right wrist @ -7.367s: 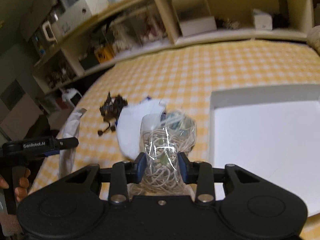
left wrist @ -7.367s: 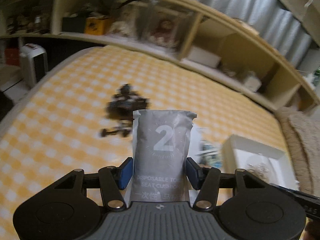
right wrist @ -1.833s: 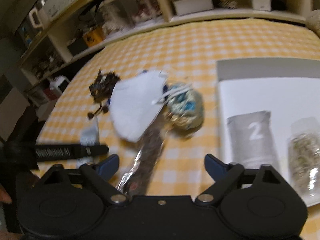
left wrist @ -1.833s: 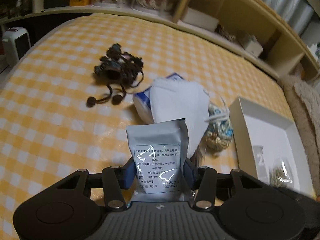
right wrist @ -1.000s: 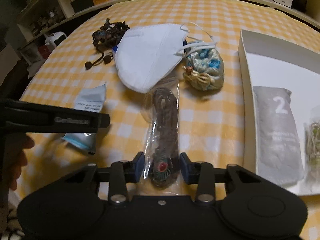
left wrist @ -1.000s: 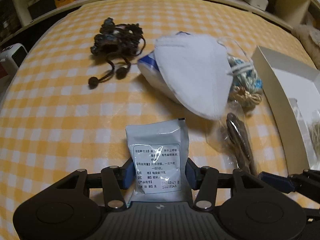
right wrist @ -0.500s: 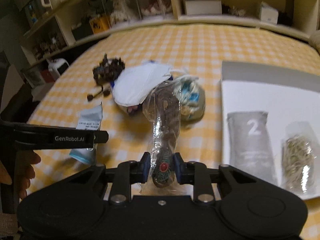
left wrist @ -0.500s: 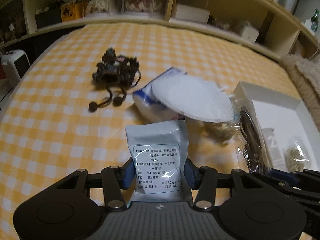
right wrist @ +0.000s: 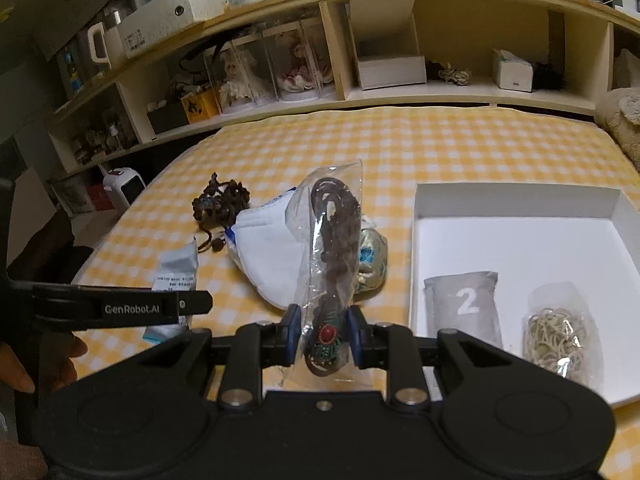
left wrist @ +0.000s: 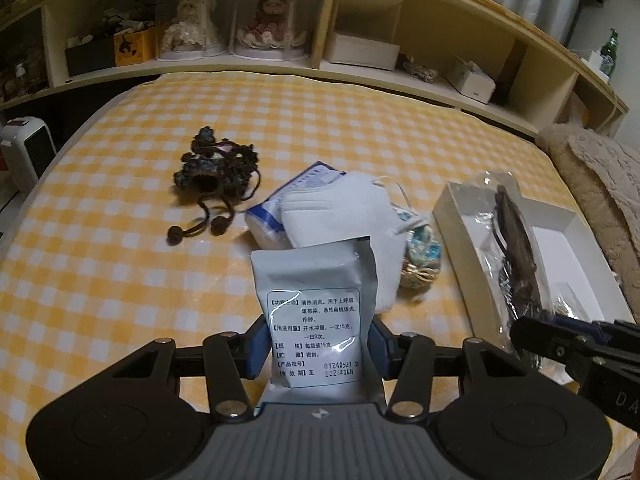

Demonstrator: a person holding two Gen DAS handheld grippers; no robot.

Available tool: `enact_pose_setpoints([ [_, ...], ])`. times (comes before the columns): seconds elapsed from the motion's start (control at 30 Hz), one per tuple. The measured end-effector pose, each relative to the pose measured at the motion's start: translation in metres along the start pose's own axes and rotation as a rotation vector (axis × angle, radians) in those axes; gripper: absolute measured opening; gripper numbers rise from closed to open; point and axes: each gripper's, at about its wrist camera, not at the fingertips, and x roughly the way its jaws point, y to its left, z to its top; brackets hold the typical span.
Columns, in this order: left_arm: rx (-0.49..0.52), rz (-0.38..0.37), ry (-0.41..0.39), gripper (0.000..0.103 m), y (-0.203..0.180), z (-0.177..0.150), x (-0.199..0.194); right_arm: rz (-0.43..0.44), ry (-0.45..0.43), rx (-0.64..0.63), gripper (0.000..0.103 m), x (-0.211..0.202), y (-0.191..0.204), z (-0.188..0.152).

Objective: Organize soft objects
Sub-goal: 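Carry the sachet with the left tool while the right tool carries the strap bag into the box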

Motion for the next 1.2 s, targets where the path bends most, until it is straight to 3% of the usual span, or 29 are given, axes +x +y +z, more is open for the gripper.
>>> enact_pose_setpoints([
  [0.37,0.038,-0.017,-0.024,0.051,-0.036,0.018,-0.021,0.007,-0.015,0.004,0.026,-0.028,-0.024,0.02],
  [0.73,0.092,-0.092,-0.065,0.052,-0.107,0.035,-0.032,-0.065,-0.044,0.014,0.026,-0.082,-0.096,0.031],
  [1.2,0.126,-0.221,-0.064,0.052,-0.212,0.045,-0.016,-0.143,-0.087,0.069,0.026,-0.131,-0.194,0.03],
])
